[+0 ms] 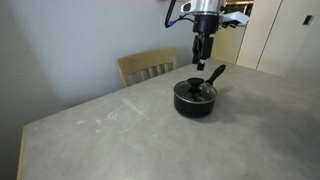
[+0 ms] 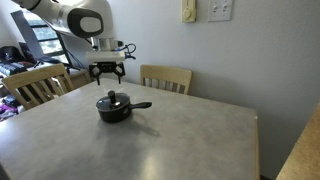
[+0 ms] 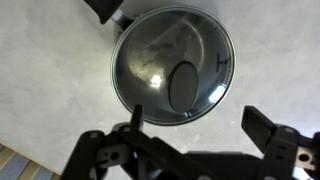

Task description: Cover the pot

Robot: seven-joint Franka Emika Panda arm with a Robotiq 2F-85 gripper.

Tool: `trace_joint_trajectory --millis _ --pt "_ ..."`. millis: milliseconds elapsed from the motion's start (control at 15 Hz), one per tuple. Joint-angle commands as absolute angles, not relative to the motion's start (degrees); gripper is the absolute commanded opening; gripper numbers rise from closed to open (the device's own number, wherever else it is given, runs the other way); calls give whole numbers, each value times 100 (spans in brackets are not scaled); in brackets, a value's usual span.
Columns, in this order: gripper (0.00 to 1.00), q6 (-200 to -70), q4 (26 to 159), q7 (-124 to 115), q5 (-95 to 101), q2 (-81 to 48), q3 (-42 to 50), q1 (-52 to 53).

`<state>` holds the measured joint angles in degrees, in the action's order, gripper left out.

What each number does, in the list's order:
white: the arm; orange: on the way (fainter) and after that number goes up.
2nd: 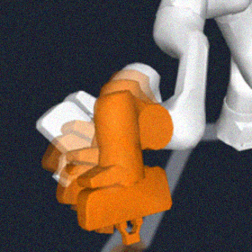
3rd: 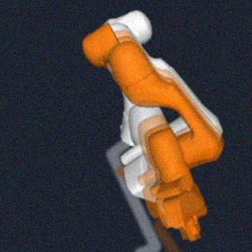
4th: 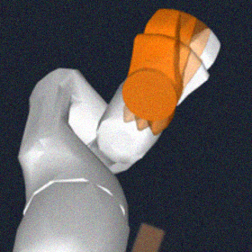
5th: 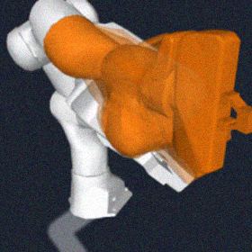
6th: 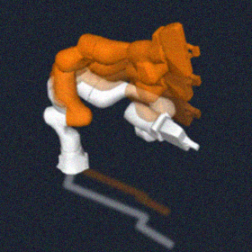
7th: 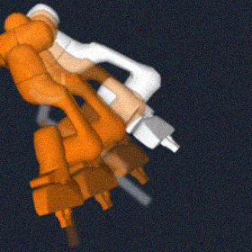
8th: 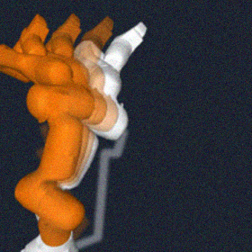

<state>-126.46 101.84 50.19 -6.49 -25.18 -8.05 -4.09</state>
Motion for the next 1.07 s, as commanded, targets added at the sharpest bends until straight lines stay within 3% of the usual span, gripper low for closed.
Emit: trace_joint_trajectory --millis 0,1000 --pt "100 -12422 10214 4941 -567 -2345 -750 -364" --pt "100 -12495 10143 4997 -651 -2417 -778 -370"
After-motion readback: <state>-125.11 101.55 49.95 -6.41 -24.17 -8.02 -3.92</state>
